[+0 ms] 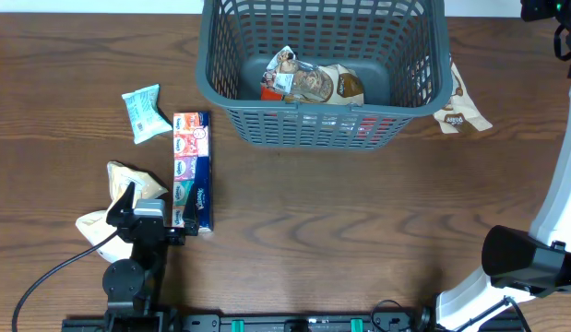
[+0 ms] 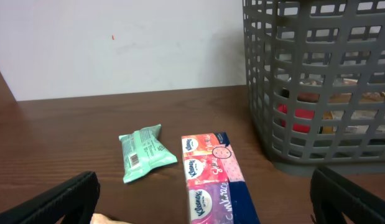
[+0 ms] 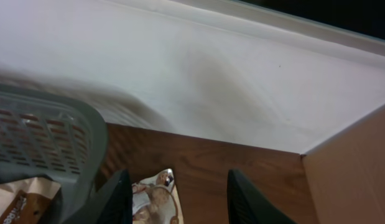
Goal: Pack container
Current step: 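Move the right gripper to the second mushroom bag right of the basket, then grasp the second dried-mushroom bag with the right gripper, then lift the mushroom bag and swing it toward the basket, then release the mushroom bag into the basket and withdraw the right gripper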
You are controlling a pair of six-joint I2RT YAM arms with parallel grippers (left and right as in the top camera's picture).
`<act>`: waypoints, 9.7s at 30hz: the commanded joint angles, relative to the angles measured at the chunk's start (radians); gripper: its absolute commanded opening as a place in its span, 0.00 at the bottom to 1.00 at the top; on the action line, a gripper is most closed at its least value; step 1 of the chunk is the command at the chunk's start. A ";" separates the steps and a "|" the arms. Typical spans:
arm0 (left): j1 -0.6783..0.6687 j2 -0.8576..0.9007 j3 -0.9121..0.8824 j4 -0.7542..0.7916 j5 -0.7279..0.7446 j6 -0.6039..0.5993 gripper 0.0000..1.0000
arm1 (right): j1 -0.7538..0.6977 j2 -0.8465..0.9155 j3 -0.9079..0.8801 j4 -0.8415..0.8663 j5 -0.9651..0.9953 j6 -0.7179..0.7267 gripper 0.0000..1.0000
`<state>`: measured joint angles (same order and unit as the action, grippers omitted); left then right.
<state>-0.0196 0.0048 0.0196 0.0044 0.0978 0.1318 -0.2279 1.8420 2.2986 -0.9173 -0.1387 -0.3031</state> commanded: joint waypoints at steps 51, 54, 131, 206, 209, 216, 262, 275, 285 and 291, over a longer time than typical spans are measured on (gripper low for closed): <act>0.000 0.000 -0.016 0.004 0.000 0.001 0.99 | -0.004 0.028 -0.002 -0.041 -0.009 -0.035 0.37; 0.000 0.000 -0.016 0.004 0.000 0.001 0.99 | -0.004 0.029 -0.002 -0.042 -0.009 -0.041 0.37; 0.000 0.000 -0.016 0.005 0.000 0.001 0.99 | -0.016 0.740 -0.005 -0.203 0.000 -0.124 0.78; 0.000 0.000 -0.015 0.027 0.000 0.001 0.99 | 0.011 0.222 -0.001 -0.065 0.243 0.102 0.01; 0.000 0.000 -0.016 0.027 0.000 0.001 0.99 | 0.035 0.175 -0.001 -0.036 0.278 0.108 0.01; 0.000 0.000 -0.015 0.027 0.000 0.001 0.98 | 0.137 0.078 -0.001 -0.016 0.259 0.018 0.01; 0.000 0.000 -0.016 0.027 0.000 0.001 0.99 | 0.477 0.362 -0.002 -0.370 -0.183 -0.584 0.01; 0.000 0.001 -0.015 -0.067 -0.001 0.002 0.99 | 0.477 0.386 -0.003 -0.423 -0.180 -0.511 0.49; 0.000 0.001 -0.016 -0.064 -0.001 -0.008 0.99 | 0.477 0.336 0.064 -0.299 -0.312 -0.470 0.54; 0.001 0.001 -0.016 -0.064 -0.005 -0.185 0.99 | 0.474 0.254 0.235 -0.168 -0.270 -0.370 0.59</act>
<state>-0.0196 0.0048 0.0193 -0.0254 0.0917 0.0593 0.2436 2.2063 2.4351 -1.1149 -0.4042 -0.7536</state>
